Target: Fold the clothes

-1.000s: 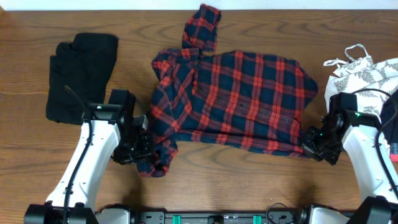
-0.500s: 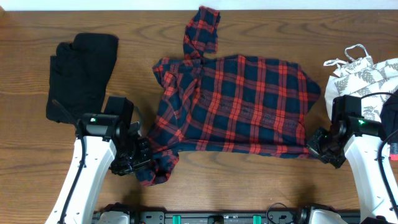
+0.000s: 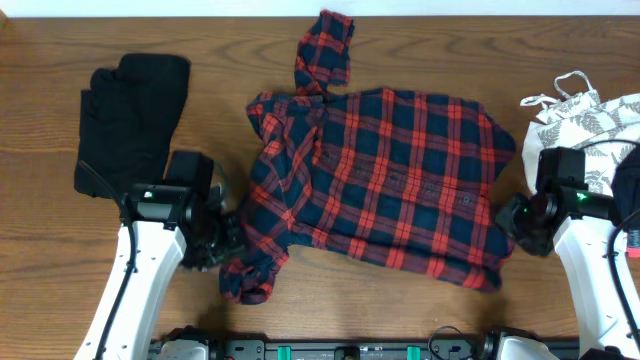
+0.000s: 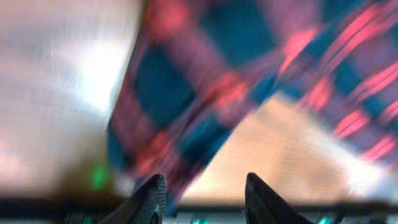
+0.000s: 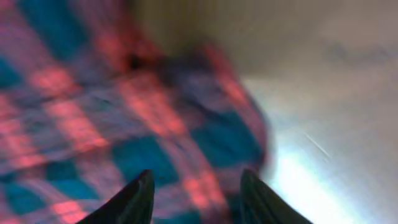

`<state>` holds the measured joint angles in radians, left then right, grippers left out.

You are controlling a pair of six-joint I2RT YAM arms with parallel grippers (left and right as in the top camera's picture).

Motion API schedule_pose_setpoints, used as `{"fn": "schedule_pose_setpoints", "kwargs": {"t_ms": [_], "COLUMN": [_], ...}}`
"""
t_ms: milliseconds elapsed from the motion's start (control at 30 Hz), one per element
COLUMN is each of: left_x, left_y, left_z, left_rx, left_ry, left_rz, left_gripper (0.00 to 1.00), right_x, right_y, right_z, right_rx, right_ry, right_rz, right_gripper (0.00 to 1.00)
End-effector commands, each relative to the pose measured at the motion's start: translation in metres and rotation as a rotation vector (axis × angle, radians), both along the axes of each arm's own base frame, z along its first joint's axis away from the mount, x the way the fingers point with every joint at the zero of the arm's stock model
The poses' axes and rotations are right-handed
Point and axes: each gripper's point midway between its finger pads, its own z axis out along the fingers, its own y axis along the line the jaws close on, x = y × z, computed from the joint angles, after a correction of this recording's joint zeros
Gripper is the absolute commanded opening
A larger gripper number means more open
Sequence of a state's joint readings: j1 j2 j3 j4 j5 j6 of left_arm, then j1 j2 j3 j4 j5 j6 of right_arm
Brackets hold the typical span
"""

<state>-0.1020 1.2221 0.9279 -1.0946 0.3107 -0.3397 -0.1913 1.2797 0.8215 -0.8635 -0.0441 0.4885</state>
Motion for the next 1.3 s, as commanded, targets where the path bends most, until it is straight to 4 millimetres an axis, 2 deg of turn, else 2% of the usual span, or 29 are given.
{"fn": "schedule_pose_setpoints", "kwargs": {"t_ms": [0,67,133,233,300,367,567,667,867,1067,1267], "left_x": [0.051,0.095,0.135,0.178,0.194,0.203,0.205,0.204,0.203,0.198,0.192], "left_y": [-0.005,-0.010,-0.014,-0.018,-0.022,-0.028,-0.057,-0.068,-0.069,-0.055,-0.050], "left_z": [0.025,0.046,0.072,0.102,0.107,0.097,0.032,0.007,-0.011,-0.022,-0.033], "left_rx": [-0.013,-0.008,0.004,0.006,0.003,-0.006,-0.029,-0.034,-0.023,0.061,0.096], "left_ry": [-0.245,-0.469,-0.680,-0.889,-0.948,-0.939,-0.776,-0.717,-0.674,-0.631,-0.598], "left_rz": [-0.041,-0.110,-0.158,-0.164,-0.166,-0.174,-0.243,-0.271,-0.283,-0.282,-0.323], "left_gripper": [0.43,0.43,0.43,0.43,0.43,0.43,0.43,0.43,0.43,0.43,0.43], "right_x": [0.025,0.034,0.033,0.026,0.017,0.008,-0.007,-0.011,-0.010,-0.010,-0.010], "right_y": [0.047,0.068,0.070,0.070,0.072,0.073,0.076,0.077,0.076,0.075,0.075], "right_z": [0.017,0.029,0.029,0.024,0.018,0.011,-0.013,-0.021,-0.022,-0.023,-0.023], "right_rx": [0.186,0.270,0.278,0.282,0.295,0.306,0.322,0.324,0.319,0.314,0.315], "right_ry": [-0.171,-0.262,-0.263,-0.227,-0.193,-0.162,-0.123,-0.118,-0.124,-0.123,-0.123], "right_rz": [0.306,0.430,0.439,0.430,0.429,0.429,0.421,0.420,0.420,0.420,0.419], "right_gripper": [0.44,0.45,0.46,0.47,0.47,0.47,0.48,0.48,0.50,0.52,0.52]}}
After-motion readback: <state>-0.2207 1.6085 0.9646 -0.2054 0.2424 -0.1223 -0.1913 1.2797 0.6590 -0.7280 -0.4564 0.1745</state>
